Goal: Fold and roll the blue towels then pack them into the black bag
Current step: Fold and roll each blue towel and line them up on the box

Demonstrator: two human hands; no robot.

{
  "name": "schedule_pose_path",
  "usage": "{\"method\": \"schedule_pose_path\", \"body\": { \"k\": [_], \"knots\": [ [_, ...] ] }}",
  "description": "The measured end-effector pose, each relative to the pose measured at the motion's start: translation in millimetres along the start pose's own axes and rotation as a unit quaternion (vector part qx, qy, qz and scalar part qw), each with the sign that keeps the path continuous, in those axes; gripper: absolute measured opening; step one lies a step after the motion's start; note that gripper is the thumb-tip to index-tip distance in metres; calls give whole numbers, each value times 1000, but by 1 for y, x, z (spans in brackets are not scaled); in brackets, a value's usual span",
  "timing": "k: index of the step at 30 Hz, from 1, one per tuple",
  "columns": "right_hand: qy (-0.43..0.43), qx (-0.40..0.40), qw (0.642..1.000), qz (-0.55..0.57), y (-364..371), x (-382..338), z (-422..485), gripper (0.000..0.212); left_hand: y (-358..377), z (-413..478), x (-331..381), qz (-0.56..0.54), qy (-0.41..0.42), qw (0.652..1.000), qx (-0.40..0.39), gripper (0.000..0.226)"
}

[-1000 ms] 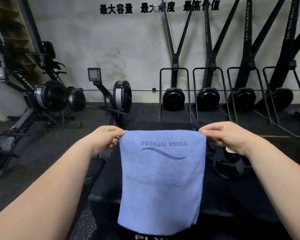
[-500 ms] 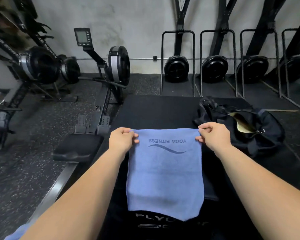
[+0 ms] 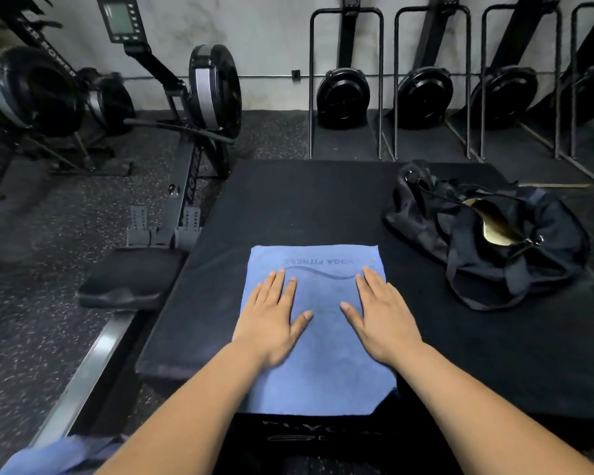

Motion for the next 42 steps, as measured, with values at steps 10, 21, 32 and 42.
{"method": "schedule_pose_path", "body": {
  "k": [10,21,32,42],
  "knots": [
    [-40,97,989,103,-10,23,2,64,-11,13,-3,83,43,992,85,73],
    [12,156,972,173,0,55,-94,32,25,-42,67,69,125,990,17,75],
    [-47,66,960,269,-8,55,-111,41,26,-45,69,70,110,991,15,73],
    [-79,27,933,351,-10,41,-115,76,27,-44,69,71,108,991,21,74]
  ]
}}
Point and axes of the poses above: each hand's wrist, its own z-axis towards the middle knuckle, its own y-axis out of the palm, x = y × z, the point moved 4 cm from there along z, towards the middle knuckle, and after that the axes turned 8 degrees about -x, right-handed, at the moved point
